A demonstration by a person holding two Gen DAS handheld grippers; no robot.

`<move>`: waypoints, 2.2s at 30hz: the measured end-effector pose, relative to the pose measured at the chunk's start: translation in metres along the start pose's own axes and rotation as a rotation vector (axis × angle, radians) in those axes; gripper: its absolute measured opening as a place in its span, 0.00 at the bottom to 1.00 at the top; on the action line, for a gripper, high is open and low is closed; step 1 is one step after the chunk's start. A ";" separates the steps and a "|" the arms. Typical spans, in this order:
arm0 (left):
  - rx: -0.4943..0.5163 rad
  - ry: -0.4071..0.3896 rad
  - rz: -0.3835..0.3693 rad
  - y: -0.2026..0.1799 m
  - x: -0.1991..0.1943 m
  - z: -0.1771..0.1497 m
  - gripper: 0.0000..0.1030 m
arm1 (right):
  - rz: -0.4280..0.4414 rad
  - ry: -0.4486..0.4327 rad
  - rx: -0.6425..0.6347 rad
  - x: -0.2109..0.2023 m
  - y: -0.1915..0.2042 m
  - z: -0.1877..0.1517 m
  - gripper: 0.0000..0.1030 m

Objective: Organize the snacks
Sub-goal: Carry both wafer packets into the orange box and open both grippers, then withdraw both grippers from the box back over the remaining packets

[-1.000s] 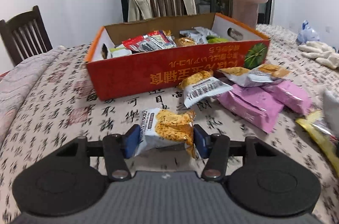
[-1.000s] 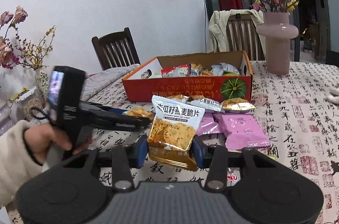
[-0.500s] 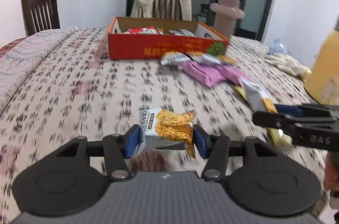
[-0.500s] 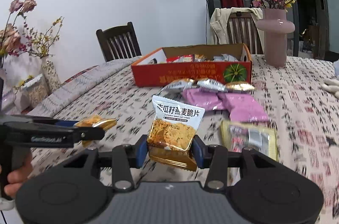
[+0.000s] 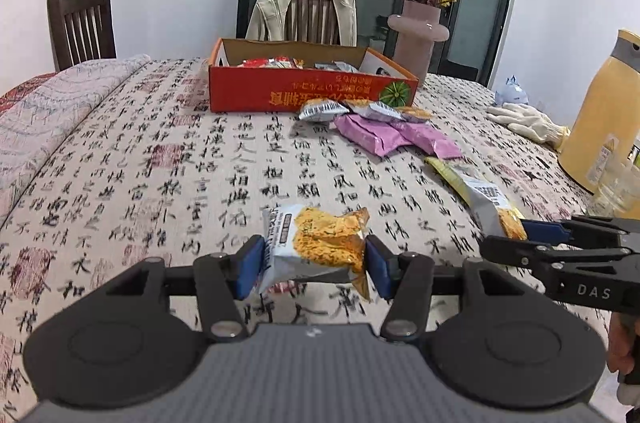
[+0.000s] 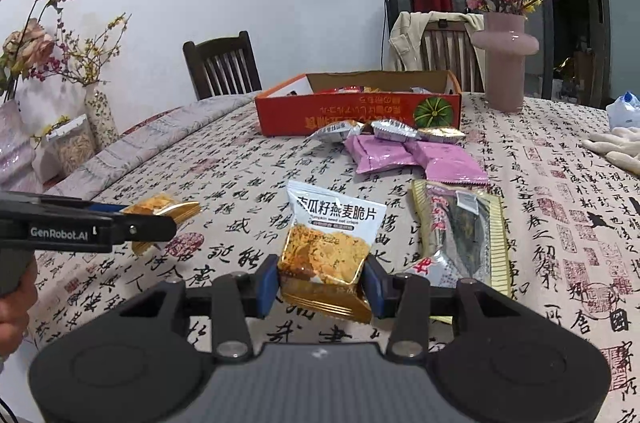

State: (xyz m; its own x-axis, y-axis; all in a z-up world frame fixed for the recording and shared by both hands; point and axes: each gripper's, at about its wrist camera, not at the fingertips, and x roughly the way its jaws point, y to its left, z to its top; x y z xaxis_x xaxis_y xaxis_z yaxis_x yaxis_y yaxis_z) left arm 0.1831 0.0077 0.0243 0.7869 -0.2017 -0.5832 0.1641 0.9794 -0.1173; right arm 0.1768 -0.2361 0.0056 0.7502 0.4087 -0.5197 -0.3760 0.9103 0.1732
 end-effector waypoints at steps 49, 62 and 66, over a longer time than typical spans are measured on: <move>-0.022 -0.016 0.019 0.074 0.238 0.227 0.80 | -0.026 0.095 -0.008 0.296 -0.095 0.240 0.67; -0.040 -0.117 0.010 0.031 0.111 0.192 0.97 | -0.069 -0.022 -0.021 0.164 -0.083 0.225 0.81; -0.035 -0.158 0.006 0.020 0.061 0.162 1.00 | -0.085 -0.051 -0.028 0.118 -0.074 0.201 0.86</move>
State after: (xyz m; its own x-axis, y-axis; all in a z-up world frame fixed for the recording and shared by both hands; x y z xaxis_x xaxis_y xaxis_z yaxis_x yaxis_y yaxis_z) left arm 0.3302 0.0143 0.1164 0.8719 -0.1907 -0.4510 0.1401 0.9797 -0.1434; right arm 0.4021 -0.2419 0.0993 0.8062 0.3339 -0.4884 -0.3246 0.9398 0.1066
